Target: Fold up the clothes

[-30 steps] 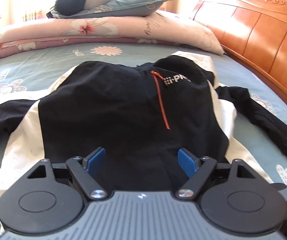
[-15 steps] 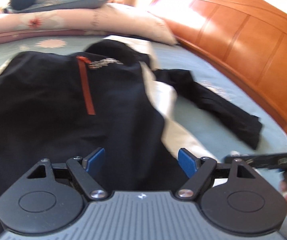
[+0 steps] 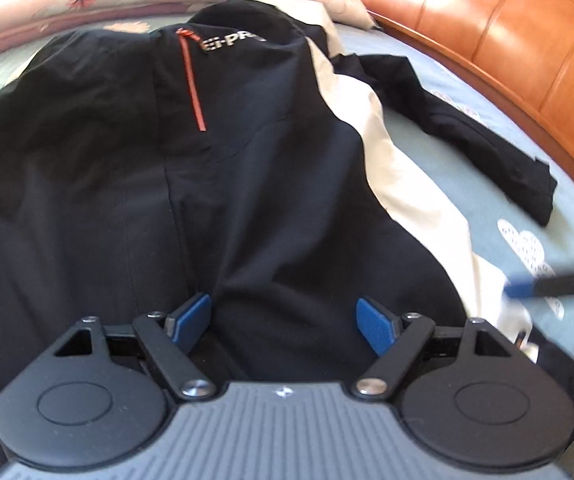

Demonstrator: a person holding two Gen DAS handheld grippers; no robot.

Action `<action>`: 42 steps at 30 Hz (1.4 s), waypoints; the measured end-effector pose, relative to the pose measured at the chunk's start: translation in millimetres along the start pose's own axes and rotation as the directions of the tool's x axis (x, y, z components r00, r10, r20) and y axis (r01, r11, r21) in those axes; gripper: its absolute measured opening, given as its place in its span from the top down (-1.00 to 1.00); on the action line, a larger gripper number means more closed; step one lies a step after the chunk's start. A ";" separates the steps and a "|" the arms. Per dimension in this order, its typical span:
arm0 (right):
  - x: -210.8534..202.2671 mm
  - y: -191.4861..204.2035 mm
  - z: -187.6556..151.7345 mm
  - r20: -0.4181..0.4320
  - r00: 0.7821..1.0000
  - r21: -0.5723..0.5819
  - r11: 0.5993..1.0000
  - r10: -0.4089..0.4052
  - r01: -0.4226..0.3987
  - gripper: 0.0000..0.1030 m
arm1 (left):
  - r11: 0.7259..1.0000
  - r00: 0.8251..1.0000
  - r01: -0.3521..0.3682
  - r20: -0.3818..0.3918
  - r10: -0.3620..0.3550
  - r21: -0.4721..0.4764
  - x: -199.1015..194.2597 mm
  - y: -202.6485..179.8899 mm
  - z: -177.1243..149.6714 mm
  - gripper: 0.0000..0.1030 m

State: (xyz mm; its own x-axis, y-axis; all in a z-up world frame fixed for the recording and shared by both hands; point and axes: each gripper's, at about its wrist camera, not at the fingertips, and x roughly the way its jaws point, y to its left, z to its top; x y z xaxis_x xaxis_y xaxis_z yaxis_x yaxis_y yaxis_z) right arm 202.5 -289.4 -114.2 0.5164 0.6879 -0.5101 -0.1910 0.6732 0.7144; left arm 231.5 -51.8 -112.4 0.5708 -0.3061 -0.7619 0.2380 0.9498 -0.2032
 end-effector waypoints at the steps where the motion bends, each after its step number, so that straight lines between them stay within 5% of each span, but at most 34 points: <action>1: -1.9 -5.5 8.3 0.036 0.999 0.000 1.000 -0.014 0.014 -0.14 | 1.000 1.000 0.002 0.003 -0.002 -0.011 0.0 0.4 -0.5 -0.58; 5: 20.4 -50.2 38.4 0.064 0.997 0.127 0.992 -0.036 0.027 -0.14 | 1.000 1.000 0.007 0.008 -0.007 -0.017 2.4 3.1 0.9 -0.59; 13: 80.9 -92.2 77.5 0.069 0.992 0.315 0.941 0.107 -0.123 -0.04 | 0.994 0.997 0.067 0.038 -0.064 -0.089 2.6 15.6 1.1 -0.65; 15: 91.4 -96.7 87.0 0.071 0.990 0.346 0.927 0.126 -0.143 0.03 | 0.993 0.996 0.074 0.047 -0.070 -0.090 2.6 16.1 -0.2 -0.65; 17: 100.4 -100.7 92.7 0.062 0.990 0.358 0.923 0.129 -0.143 0.37 | 0.992 0.996 0.081 0.055 -0.077 -0.092 2.7 17.1 -1.0 -0.65; 22: 98.8 -108.2 84.2 0.057 0.991 0.331 0.934 0.125 -0.137 0.81 | 0.988 0.992 0.118 0.067 -0.111 -0.101 1.4 23.6 -2.2 -0.65; 28: 57.4 -76.1 94.0 0.124 0.990 0.202 0.975 0.064 -0.088 0.84 | 0.982 0.990 0.133 0.056 -0.127 -0.136 -5.2 22.4 9.3 -0.65; 29: 46.2 -67.2 97.9 0.151 0.988 0.158 0.985 0.041 -0.065 0.99 | 0.985 0.991 0.123 0.064 -0.116 -0.121 -6.4 19.4 11.2 -0.65; 37: 17.3 -57.0 74.9 0.095 0.981 0.009 0.986 -0.167 0.167 0.65 | 1.000 0.999 0.021 0.033 -0.021 0.000 7.5 6.9 8.0 -0.66; 42: 17.7 -39.1 30.1 0.072 0.985 -0.079 0.984 -0.156 0.162 0.64 | 1.000 0.998 0.020 0.052 -0.019 -0.005 -6.6 6.8 1.6 -0.66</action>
State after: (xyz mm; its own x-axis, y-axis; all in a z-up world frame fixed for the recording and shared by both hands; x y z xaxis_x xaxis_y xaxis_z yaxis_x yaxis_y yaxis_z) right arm 244.2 -311.7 -136.7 0.5989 0.5527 -0.5796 -0.1705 0.7951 0.5820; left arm 230.6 -43.5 -107.8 0.6059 -0.3272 -0.7252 0.2454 0.9439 -0.2209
